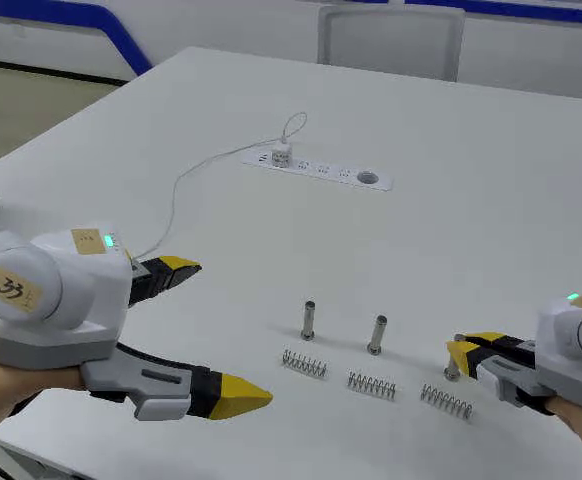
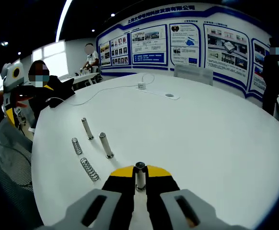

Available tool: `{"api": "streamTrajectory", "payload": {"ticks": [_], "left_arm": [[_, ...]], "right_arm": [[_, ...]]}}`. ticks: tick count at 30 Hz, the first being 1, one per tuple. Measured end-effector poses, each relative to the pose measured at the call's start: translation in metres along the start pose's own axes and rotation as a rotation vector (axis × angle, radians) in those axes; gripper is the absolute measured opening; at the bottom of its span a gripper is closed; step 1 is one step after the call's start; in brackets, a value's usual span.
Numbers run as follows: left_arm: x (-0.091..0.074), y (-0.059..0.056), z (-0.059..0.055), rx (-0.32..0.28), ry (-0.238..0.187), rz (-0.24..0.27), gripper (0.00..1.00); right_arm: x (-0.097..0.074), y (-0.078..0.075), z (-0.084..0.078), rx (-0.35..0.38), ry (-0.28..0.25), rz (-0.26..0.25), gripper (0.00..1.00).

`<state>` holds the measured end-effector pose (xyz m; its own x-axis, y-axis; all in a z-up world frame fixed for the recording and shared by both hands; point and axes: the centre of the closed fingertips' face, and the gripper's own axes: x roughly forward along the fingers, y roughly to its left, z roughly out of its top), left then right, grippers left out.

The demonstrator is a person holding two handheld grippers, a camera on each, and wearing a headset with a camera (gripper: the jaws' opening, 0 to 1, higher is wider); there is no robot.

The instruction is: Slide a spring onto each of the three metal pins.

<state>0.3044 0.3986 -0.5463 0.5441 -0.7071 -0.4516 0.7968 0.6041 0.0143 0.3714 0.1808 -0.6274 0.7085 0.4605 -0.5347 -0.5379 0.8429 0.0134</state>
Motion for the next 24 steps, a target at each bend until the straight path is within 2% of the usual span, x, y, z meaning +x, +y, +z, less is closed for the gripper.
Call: {"api": "streamTrajectory", "payload": {"ticks": [6,11,17,24], "left_arm": [[0.001,-0.001,0.001,0.001,-0.004,-0.005,1.00],[0.002,-0.001,-0.004,-0.002,0.008,-0.007,1.00],[0.003,-0.004,-0.004,0.004,0.011,-0.015,1.00],[0.002,-0.002,-0.001,0.012,0.012,-0.019,1.00]], "right_arm": [[-0.004,0.002,-0.002,-0.019,0.001,-0.006,0.08],[-0.006,0.003,-0.004,-0.030,0.006,-0.004,0.08],[-0.006,0.003,-0.004,-0.034,0.021,-0.002,0.09],[-0.015,0.001,0.009,0.019,-0.034,-0.012,0.16]]}}
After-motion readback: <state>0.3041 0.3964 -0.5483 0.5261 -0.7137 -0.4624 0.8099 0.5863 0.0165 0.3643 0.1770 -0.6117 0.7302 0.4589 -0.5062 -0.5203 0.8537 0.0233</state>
